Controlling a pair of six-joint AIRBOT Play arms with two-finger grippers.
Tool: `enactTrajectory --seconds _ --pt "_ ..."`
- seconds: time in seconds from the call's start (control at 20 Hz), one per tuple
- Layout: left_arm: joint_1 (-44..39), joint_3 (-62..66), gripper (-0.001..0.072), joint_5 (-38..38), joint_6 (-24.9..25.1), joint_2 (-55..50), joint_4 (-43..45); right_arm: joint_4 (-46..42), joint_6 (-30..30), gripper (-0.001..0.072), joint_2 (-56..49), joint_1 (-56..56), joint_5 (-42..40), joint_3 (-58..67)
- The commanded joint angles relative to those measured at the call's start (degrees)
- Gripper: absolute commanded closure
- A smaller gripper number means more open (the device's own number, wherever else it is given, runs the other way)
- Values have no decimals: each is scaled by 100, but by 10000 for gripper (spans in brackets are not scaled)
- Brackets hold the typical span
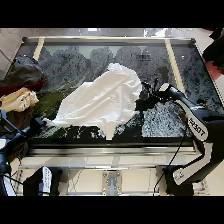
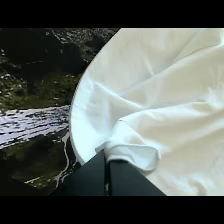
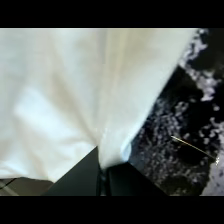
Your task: Fold the shirts.
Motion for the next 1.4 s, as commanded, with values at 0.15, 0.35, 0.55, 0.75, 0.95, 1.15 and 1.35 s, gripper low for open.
enactTrajectory --seconds 0.15,0.35,0.55,0.75,0.95,1.15,1.35 --pt "0 929 697 -393 9 264 -625 140 -192 697 1460 26 1394 973" --pt "7 3001 698 -1043 105 693 348 -4 192 696 3281 28 2452 1799" --pt "-157 5346 699 -1182 -247 776 2404 -1056 785 697 5248 31 2498 2680" --pt "-2194 6706 700 -1377 -901 518 4555 -2566 1257 700 6306 31 2002 3744" --pt "-3985 6813 699 -1829 -1141 -131 4876 -2774 1471 700 6061 31 2887 3585" --pt "-4181 6743 698 -1814 -1139 -1832 5167 -2962 1462 700 5152 28 3016 2199" --pt "-4170 6745 698 -927 -1141 -4120 5324 -2907 1462 699 3910 31 1462 422"
